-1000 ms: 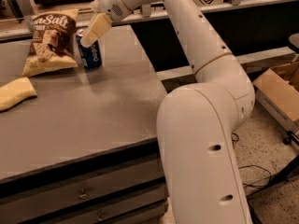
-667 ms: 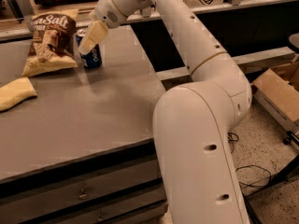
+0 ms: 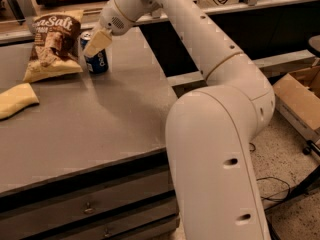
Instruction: Pick pepsi can
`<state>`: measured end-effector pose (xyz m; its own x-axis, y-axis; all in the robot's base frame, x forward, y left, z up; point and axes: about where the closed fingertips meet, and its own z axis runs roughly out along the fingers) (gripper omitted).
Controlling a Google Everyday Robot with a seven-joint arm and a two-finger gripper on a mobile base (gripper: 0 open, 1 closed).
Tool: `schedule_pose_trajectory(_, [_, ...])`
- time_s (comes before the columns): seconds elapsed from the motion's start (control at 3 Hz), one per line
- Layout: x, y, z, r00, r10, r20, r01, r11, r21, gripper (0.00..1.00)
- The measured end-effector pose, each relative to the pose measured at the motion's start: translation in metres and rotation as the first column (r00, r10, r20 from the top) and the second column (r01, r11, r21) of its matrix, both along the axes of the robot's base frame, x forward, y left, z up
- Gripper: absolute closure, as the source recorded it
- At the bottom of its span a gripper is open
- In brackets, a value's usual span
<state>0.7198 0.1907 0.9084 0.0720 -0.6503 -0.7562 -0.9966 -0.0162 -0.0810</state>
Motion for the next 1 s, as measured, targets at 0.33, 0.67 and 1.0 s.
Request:
schedule_pose_trajectory(0.33, [-0.008,0.002,0.018,0.999,0.03,0.033,-0.031,0.999,0.032,0.71])
schedule_pose_trajectory(0.67, [-0.023,-0.013,0.055,0.9919,0.083,0.096,-0.097,0.984,0.146,0.99])
schedule_pose_trajectory(1.0, [-0.041,-0.042,0.083,0.9833,0.121,0.136,-0.147,0.968,0.206,1.0])
